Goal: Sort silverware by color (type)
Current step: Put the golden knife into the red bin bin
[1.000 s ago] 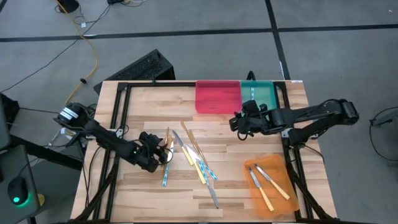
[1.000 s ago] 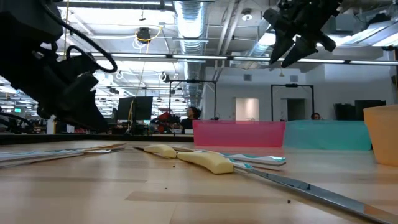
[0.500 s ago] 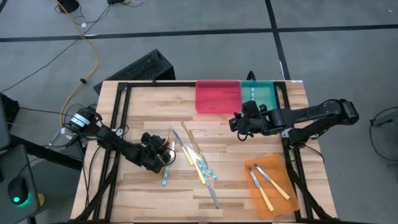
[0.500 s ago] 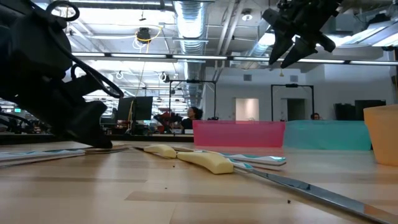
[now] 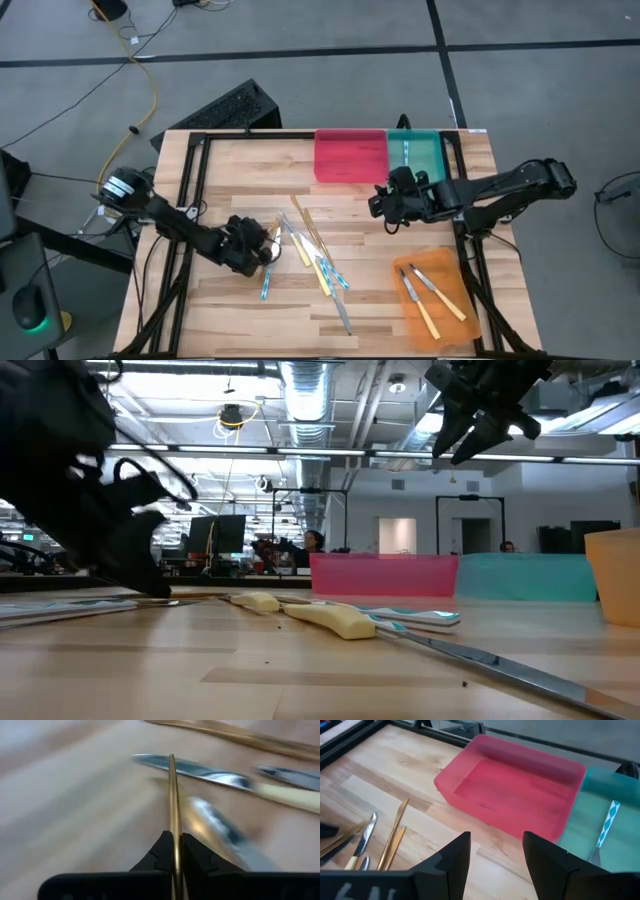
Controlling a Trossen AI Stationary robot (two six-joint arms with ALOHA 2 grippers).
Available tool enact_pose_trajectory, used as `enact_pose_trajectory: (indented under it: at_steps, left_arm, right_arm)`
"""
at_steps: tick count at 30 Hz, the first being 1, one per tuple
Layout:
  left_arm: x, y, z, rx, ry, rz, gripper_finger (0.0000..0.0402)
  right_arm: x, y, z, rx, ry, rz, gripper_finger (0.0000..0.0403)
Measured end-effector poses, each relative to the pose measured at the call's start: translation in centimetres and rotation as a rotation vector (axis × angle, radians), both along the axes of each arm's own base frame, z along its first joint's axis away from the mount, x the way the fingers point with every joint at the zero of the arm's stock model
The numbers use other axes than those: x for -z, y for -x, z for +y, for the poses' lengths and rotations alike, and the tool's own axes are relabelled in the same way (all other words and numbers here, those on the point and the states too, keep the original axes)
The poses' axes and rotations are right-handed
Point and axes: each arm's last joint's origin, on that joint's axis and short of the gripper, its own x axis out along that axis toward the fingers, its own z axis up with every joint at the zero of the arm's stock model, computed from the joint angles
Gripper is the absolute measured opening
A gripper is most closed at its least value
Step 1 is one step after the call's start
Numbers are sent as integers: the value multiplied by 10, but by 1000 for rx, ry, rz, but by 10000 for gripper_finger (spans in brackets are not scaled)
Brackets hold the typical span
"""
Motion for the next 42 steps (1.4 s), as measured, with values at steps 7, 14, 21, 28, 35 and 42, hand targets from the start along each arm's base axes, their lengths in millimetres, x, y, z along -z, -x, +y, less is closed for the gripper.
enact_pose_trajectory:
  at_steps: [7, 14, 21, 28, 35, 42]
  left_arm:
    - [-38, 1, 3, 20, -51, -163, 2]
    - [-78, 1, 5, 56, -143, -345, 1]
    - [-113, -6, 17, 185, -211, -462, 1]
    - [-130, -18, 34, 354, -222, -572, 0]
    - [-154, -21, 37, 515, -270, -793, 0]
    - [-164, -20, 35, 634, -307, -904, 0]
  right_arm:
    - [-3, -2, 6, 4, 46, -48, 203]
    - [-7, -2, 17, 7, 110, -110, 203]
    - [-8, -2, 26, -26, 103, -135, 203]
    - [-11, -2, 36, -43, 121, -186, 203]
    - [0, -34, 59, -54, 235, -265, 203]
    - [9, -86, 73, -152, 320, -381, 203]
